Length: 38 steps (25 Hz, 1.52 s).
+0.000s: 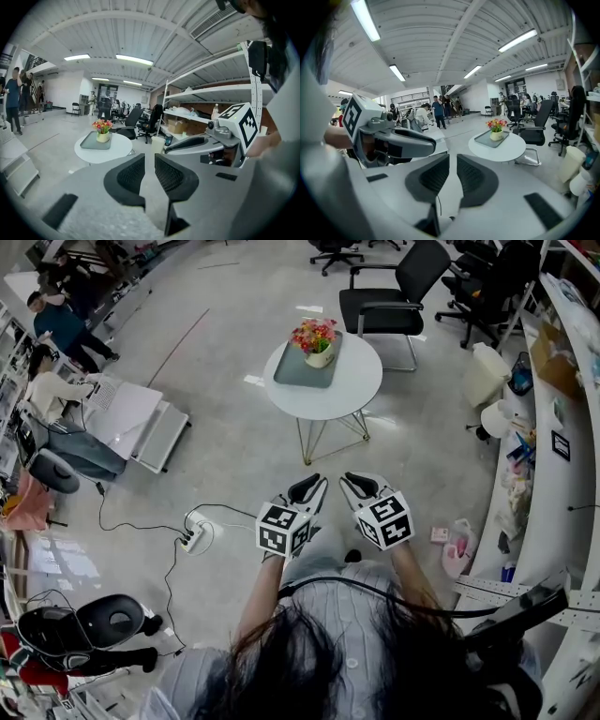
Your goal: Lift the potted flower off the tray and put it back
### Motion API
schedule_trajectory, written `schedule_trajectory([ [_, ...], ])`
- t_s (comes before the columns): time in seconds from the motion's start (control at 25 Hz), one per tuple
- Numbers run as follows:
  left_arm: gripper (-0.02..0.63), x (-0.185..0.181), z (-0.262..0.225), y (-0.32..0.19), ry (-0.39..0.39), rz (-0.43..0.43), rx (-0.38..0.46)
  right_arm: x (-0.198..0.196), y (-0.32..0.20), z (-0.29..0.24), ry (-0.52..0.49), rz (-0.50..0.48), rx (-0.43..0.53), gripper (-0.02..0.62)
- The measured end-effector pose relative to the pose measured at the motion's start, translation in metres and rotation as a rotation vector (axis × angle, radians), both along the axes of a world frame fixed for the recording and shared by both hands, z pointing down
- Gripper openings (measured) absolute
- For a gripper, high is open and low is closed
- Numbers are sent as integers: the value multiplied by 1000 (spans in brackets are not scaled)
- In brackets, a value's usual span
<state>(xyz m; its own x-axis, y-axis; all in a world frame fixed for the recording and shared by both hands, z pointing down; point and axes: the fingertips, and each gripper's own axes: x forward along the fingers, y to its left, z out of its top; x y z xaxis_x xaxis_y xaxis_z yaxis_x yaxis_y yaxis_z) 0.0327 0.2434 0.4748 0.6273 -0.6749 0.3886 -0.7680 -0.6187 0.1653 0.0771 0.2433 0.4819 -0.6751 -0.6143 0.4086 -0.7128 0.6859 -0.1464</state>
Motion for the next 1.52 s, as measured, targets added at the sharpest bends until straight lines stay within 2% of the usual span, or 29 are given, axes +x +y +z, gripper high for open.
schedule_trajectory([
  [0.2,61,-1,6,0,-5,-5,-21,4,-1,12,6,1,-38,64],
  [0.52,61,-13,18,-24,21,-40,-48,-9,-23,19,48,-59,-26,64],
  [0.84,61,-32,25,-77,21,-33,-72,-15,-74,27,33,-12,-66,64],
  [1.2,61,-65,34,-150,2,-30,-102,-42,-136,38,35,-14,-118,64],
  [1.52,61,-88,40,-212,18,-1,-121,-67,-190,41,48,10,-145,64],
])
